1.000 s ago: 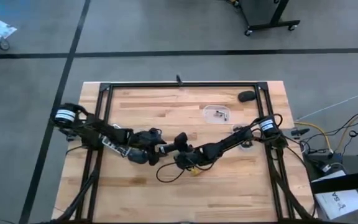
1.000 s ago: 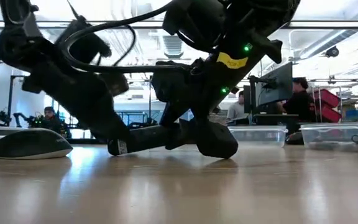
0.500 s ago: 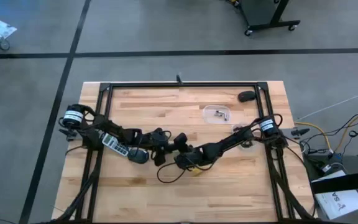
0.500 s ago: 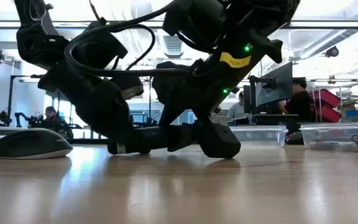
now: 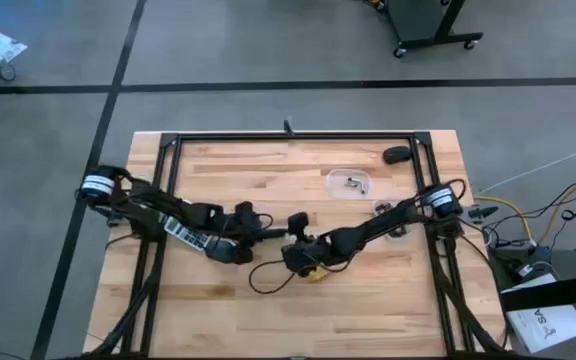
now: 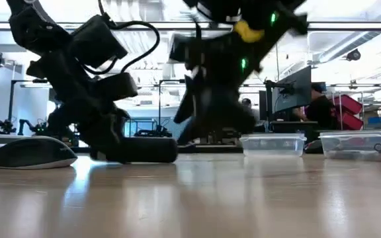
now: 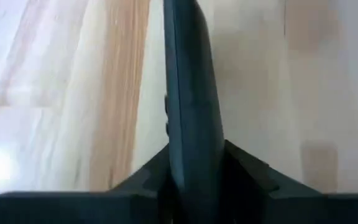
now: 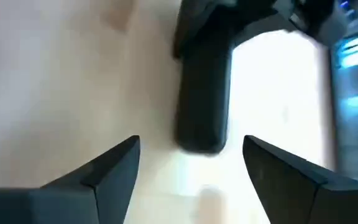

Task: Insert battery
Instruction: Close the remote battery compartment

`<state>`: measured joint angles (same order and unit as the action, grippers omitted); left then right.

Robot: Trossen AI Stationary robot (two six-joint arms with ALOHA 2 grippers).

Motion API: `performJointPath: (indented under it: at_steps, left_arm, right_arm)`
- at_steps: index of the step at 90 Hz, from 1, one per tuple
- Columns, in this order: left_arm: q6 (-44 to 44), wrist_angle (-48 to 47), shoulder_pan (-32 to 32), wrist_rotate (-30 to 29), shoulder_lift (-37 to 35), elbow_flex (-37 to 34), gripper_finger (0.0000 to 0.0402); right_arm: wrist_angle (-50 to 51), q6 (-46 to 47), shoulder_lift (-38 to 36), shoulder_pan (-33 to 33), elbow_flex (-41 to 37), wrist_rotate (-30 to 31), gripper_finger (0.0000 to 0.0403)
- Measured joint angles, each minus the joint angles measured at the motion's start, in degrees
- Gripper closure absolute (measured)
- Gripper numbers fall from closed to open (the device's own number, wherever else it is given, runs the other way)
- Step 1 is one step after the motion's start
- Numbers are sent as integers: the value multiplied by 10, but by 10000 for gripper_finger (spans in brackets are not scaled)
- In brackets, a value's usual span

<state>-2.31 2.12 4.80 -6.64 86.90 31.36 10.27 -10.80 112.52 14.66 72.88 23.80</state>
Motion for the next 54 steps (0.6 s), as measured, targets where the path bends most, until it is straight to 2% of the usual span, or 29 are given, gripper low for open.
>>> performJointPath:
  at_steps: [7,17,26,36,54]
  left_arm:
    - [16,-34,-1,-7,-13,0,248]
    - [35,-61,-1,-10,-26,0,231]
    - [37,-74,-1,-12,-35,-1,233]
    - [32,-84,-1,-6,-38,-1,261]
    - [26,-108,0,0,-41,1,345]
  right_arm:
    - [1,60,-14,1,0,-33,122]
    - [9,107,-29,5,-1,-28,117]
    - [30,128,-44,8,-1,-9,120]
    - [77,132,-62,13,-1,18,131]
    - [159,135,-102,12,0,70,151]
